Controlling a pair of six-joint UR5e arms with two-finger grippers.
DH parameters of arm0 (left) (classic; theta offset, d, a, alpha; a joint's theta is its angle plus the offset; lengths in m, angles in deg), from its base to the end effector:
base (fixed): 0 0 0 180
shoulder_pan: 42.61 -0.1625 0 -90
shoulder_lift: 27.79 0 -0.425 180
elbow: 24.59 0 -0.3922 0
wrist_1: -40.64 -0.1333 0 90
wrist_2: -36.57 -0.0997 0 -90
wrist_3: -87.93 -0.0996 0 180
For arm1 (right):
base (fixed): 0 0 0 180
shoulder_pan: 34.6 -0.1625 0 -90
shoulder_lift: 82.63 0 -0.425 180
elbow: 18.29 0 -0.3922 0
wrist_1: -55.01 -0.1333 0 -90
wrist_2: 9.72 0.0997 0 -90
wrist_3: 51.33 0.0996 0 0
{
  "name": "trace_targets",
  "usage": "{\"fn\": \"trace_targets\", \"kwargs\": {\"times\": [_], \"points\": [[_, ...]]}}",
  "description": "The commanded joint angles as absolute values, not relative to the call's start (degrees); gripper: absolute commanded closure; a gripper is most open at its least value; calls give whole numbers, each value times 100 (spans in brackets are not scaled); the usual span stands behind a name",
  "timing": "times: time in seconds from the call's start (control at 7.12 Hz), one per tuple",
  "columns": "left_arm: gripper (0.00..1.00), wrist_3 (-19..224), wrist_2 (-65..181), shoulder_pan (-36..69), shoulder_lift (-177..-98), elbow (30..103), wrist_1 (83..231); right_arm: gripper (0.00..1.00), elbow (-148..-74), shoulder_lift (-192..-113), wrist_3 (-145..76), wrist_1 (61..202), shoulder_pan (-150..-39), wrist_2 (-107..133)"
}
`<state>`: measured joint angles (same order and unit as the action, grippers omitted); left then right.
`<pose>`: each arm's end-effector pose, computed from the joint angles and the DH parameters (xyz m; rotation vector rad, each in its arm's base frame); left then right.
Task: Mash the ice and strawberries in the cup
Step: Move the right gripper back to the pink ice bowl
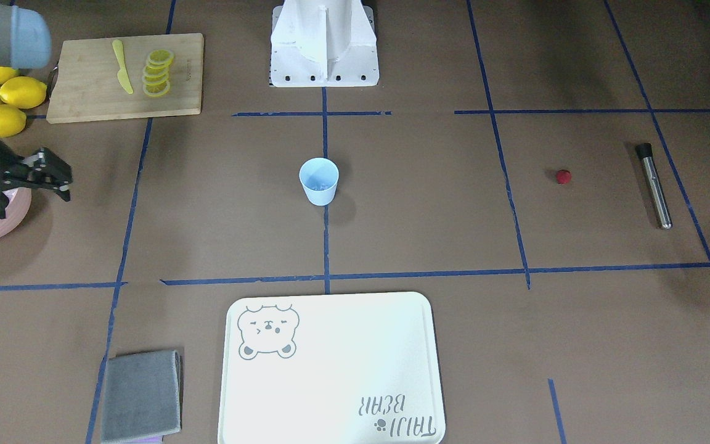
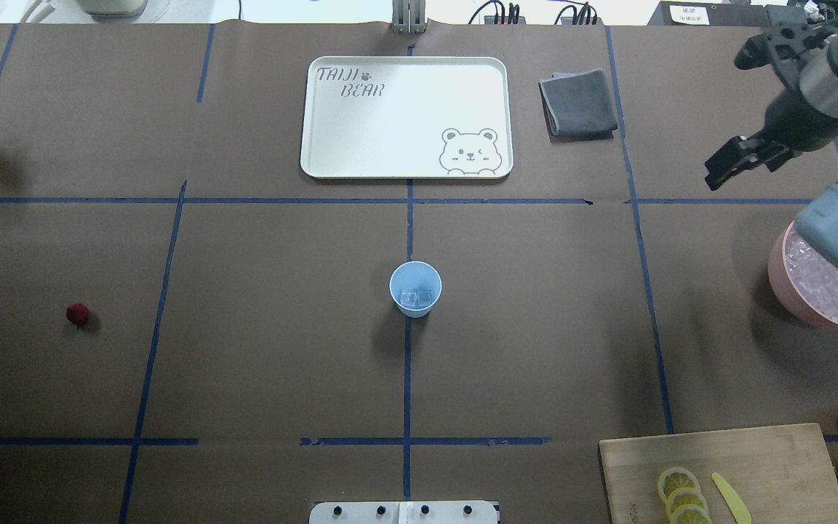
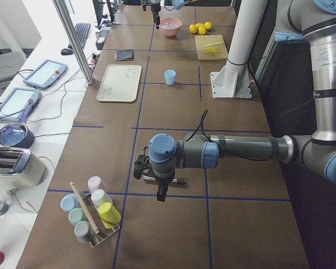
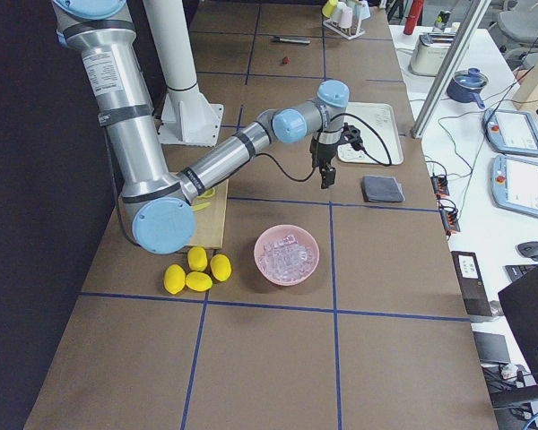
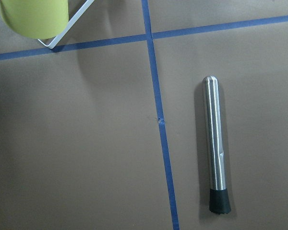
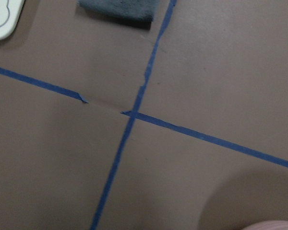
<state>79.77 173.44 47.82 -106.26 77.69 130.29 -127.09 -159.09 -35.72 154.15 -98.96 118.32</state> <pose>-0.0637 -0.4069 0.6412 0.0679 0.8159 0.1302 -0.1746 -0.5300 0.3987 0.1347 -0.7525 -0.3009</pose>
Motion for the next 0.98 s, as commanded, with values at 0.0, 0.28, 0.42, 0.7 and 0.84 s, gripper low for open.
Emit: {"fn": "trace_targets", "kwargs": {"times": [0.0, 0.28, 0.42, 0.7, 0.84], "points": [[0, 7984, 17351, 4783, -10619, 7780, 13029, 1, -12824, -16731, -4499, 15285, -10473, 12079], [0, 7984, 17351, 4783, -10628, 7780, 13029, 2, -12598, -17524, -4457, 13857, -10474, 12071], [0, 7976, 17351, 4775, -10628, 7780, 13029, 3, -12413, -17788, -4508, 13337, -10465, 12036], [0, 7976, 17351, 4783, -10628, 7780, 13029, 8, -12026, -17843, -4465, 12770, -10404, 12018], [0, 7976, 17351, 4775, -10628, 7789, 13029, 13, -12007, -17843, -4456, 12778, -10256, 11852]]}}
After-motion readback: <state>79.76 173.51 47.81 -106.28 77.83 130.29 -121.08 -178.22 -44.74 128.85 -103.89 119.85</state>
